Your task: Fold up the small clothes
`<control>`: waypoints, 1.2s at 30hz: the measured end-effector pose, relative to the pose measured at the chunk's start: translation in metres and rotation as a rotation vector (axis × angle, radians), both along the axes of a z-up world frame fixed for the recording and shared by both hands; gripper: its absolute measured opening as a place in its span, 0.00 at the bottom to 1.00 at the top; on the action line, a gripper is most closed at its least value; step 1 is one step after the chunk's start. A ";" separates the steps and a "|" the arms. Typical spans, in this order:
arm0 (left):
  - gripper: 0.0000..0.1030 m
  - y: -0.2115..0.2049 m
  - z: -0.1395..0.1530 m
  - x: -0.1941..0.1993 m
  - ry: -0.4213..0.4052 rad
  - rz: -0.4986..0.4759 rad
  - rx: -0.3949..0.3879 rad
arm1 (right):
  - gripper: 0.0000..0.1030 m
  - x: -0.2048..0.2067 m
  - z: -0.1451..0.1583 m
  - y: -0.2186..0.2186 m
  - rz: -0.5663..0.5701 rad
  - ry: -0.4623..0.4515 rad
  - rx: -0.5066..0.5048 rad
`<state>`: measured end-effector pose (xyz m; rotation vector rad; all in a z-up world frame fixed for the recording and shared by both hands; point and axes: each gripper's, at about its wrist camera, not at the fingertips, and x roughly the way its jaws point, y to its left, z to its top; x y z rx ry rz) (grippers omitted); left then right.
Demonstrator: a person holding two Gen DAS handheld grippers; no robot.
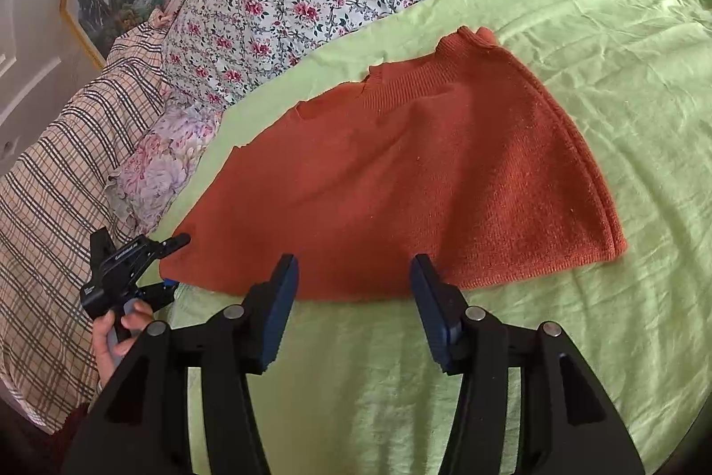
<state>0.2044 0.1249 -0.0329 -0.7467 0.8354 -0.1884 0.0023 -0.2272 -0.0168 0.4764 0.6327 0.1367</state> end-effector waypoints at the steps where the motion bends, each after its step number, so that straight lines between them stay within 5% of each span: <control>1: 0.18 -0.003 0.004 0.002 -0.009 -0.012 0.008 | 0.52 0.001 0.002 -0.001 0.007 0.001 0.003; 7: 0.07 -0.054 0.062 -0.001 -0.172 -0.139 0.146 | 0.53 0.017 0.021 -0.019 0.017 0.011 0.014; 12: 0.07 -0.133 0.091 -0.010 -0.276 -0.314 0.238 | 0.55 0.043 0.033 -0.052 0.051 0.025 0.147; 20: 0.06 -0.237 0.049 -0.016 -0.235 -0.532 0.353 | 0.58 0.099 0.037 -0.066 0.120 0.099 0.228; 32: 0.06 -0.246 0.046 -0.027 -0.290 -0.555 0.449 | 0.65 0.221 0.003 -0.010 0.271 0.281 0.223; 33: 0.06 -0.246 0.048 -0.028 -0.293 -0.557 0.456 | 0.59 0.229 0.002 -0.005 0.283 0.287 0.213; 34: 0.06 -0.245 0.050 -0.030 -0.299 -0.560 0.461 | 0.37 0.237 0.003 0.002 0.285 0.287 0.184; 36: 0.06 -0.249 0.059 -0.034 -0.315 -0.569 0.467 | 0.20 0.242 0.011 0.006 0.270 0.284 0.130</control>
